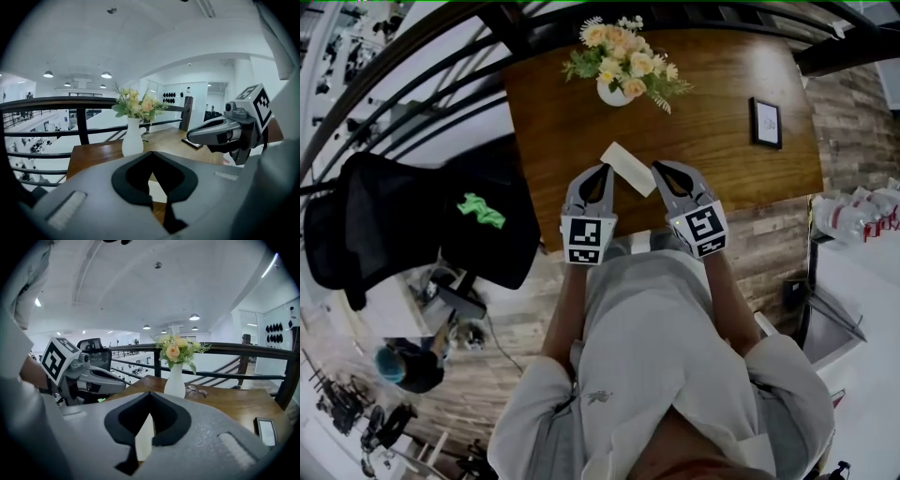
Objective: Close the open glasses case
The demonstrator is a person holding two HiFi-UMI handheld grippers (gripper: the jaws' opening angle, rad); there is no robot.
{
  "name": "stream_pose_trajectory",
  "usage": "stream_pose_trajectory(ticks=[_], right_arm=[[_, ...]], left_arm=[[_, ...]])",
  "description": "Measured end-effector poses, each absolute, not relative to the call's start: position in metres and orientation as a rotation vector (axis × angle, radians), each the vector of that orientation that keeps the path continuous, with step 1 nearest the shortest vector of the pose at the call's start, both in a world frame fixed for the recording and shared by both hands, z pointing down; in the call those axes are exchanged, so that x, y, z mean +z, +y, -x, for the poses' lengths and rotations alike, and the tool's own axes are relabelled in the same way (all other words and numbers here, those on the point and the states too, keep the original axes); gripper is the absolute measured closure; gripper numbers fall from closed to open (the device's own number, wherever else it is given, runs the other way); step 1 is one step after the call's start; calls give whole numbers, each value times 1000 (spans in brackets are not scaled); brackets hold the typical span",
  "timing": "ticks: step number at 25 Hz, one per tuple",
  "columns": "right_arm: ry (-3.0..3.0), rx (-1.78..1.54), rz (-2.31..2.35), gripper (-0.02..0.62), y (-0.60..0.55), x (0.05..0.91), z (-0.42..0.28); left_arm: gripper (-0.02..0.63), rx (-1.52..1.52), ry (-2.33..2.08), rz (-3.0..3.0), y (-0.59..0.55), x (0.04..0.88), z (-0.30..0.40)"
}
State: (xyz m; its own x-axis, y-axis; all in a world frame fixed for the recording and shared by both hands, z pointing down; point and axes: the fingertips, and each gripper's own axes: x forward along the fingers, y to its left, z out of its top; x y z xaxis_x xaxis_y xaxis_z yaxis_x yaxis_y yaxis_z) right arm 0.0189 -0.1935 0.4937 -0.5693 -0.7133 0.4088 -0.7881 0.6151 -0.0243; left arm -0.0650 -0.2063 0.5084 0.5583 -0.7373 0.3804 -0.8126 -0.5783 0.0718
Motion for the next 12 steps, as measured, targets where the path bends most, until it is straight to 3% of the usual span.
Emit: stream_pose_trajectory(ticks=[12], right_arm=[[-2487, 275, -1210, 594, -198, 486, -24]], left_arm=[[586, 438, -1304, -2567, -209, 500, 61]])
